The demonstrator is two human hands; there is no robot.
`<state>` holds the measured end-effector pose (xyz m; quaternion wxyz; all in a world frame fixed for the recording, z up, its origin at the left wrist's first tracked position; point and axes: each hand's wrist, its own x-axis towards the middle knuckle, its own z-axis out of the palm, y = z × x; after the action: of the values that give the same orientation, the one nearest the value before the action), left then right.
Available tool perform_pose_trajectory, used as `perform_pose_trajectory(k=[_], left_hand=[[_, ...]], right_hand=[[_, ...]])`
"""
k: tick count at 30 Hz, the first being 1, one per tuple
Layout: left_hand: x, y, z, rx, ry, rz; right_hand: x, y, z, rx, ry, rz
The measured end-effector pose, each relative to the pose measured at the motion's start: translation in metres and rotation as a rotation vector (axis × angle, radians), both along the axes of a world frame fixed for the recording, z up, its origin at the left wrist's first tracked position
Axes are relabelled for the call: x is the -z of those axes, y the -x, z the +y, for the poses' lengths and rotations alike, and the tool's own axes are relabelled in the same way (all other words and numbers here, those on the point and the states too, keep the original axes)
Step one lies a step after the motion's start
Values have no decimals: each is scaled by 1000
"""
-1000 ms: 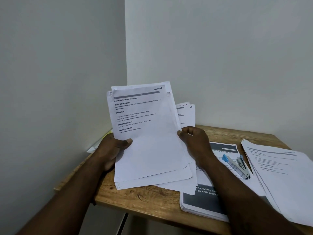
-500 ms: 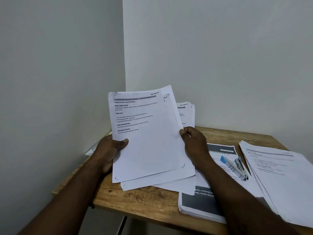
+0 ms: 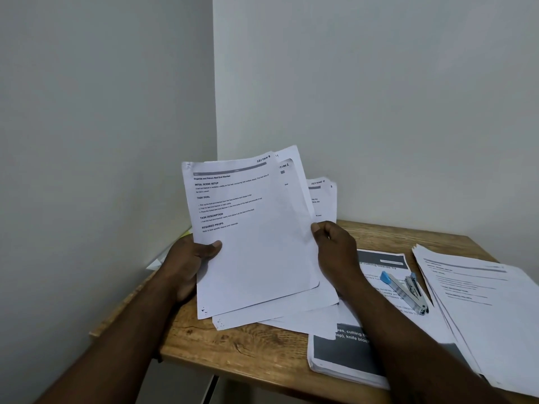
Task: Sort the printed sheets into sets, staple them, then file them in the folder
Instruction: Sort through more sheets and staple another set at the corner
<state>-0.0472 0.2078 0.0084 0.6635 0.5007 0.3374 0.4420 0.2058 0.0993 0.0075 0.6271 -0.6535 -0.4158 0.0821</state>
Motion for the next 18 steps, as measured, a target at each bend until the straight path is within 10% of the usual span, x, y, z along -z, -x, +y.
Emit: perform_pose_trajectory(k=[18], left_hand=[[10,0,7,121,-72,35]], right_hand=[[-4,4,-2,6,-2,-13]])
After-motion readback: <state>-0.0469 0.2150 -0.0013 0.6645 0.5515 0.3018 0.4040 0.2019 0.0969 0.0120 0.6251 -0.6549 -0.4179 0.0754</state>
